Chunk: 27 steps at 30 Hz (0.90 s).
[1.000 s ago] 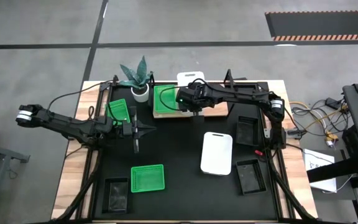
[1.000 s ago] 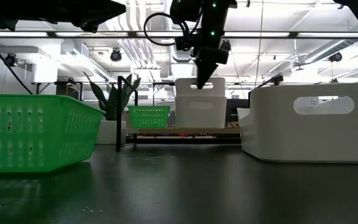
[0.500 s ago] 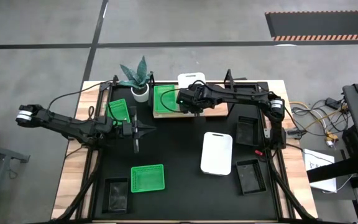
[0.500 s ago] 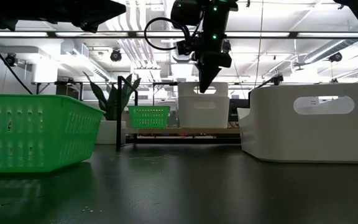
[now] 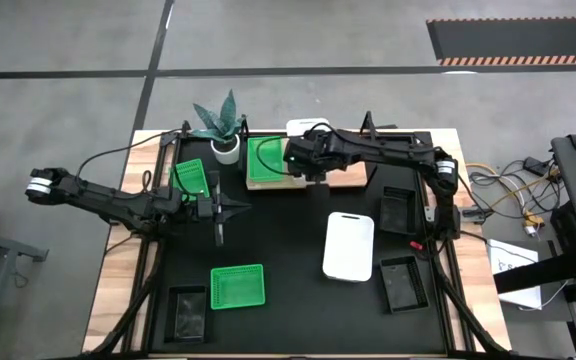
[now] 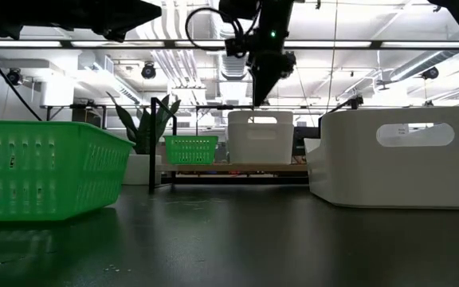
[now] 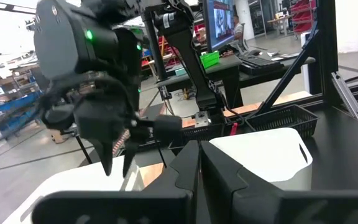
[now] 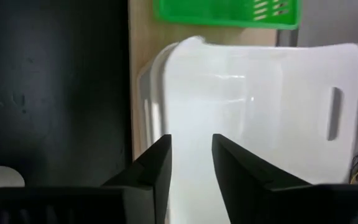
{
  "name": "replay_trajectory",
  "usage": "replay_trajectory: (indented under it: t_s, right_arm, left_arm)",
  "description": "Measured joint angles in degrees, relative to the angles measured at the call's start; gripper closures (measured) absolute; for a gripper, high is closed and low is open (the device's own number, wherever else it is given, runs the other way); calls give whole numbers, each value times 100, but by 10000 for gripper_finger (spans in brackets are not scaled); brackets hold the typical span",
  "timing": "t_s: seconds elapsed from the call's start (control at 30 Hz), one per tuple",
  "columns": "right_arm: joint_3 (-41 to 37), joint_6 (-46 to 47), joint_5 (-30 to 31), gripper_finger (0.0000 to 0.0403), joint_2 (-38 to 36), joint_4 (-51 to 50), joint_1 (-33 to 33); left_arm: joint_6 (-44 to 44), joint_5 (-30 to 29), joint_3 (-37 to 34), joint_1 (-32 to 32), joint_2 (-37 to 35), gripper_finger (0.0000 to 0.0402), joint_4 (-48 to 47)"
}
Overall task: Stack baskets on shelf by color
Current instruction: Stack the left white bin into the white bin on the shelf
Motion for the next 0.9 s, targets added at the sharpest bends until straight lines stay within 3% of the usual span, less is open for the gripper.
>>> replay_trajectory:
  t_s: [0.23, 0.4, 0.57, 0.9]
  right_arm:
    - [809, 223, 2, 303, 0, -797, -2]
    - [1131, 250, 2, 334, -11, -1360, -239]
    - [968, 249, 3, 386, -11, -1754, -724]
    - [477, -5, -261, 394, -11, -1098, -1403]
  left_arm:
    - [0, 0, 0, 1, 0, 402, -50]
    - [-5, 0, -4, 0, 2, 402, -101]
    - [-8, 0, -4, 0, 2, 402, -101]
    - [-13, 0, -4, 0, 2, 402, -102]
